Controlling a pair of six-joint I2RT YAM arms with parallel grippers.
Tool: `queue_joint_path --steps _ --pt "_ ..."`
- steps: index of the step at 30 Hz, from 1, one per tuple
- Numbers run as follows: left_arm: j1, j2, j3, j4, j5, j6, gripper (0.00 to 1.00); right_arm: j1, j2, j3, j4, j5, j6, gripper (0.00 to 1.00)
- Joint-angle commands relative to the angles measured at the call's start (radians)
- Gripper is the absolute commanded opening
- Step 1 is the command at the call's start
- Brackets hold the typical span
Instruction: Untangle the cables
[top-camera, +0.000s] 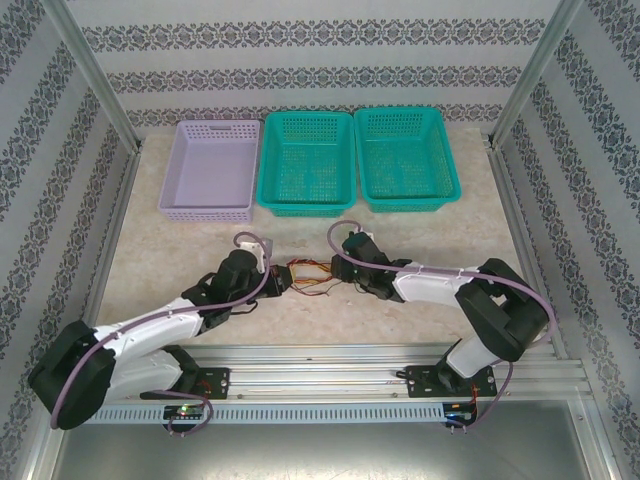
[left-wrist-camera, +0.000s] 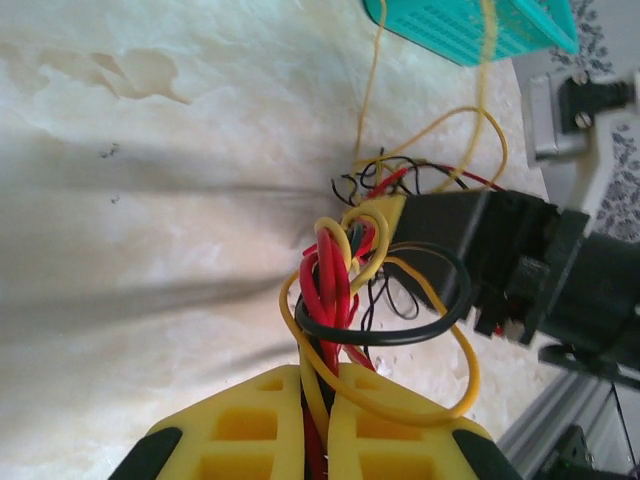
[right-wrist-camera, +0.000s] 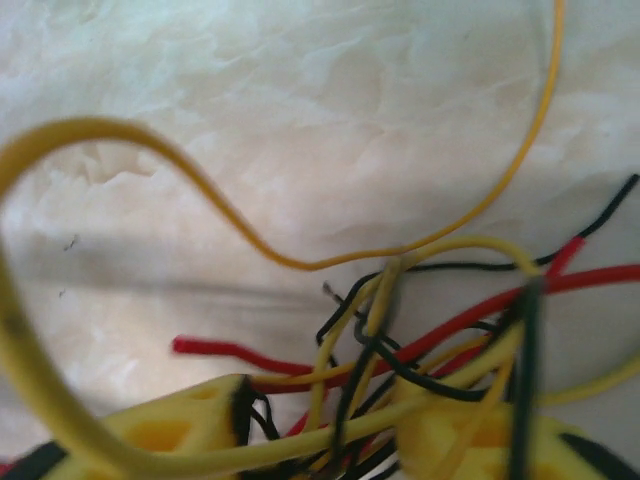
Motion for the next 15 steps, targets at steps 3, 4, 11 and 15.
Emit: queue_joint_path --steps 3,4,11,15 --pt "-0.013 -0.057 -0.017 -0.052 0.098 0.062 0.0 -0.028 0.0 0.013 -0.024 0.019 -0.01 0.21" --pt "-0.015 -0.065 -0.016 -0.066 0.106 0.066 0.0 -0.034 -0.005 0.012 -0.026 0.017 -0.012 0.18" --pt "-0.018 -0.106 0.019 -0.222 0.142 0.125 0.0 -0.071 -0.092 0.012 -0.081 0.047 -0.047 0.0" --pt "-0.018 -0.108 0.042 -0.293 0.135 0.16 0.0 -0.113 -0.147 0.011 -0.109 0.046 -0.066 0.0"
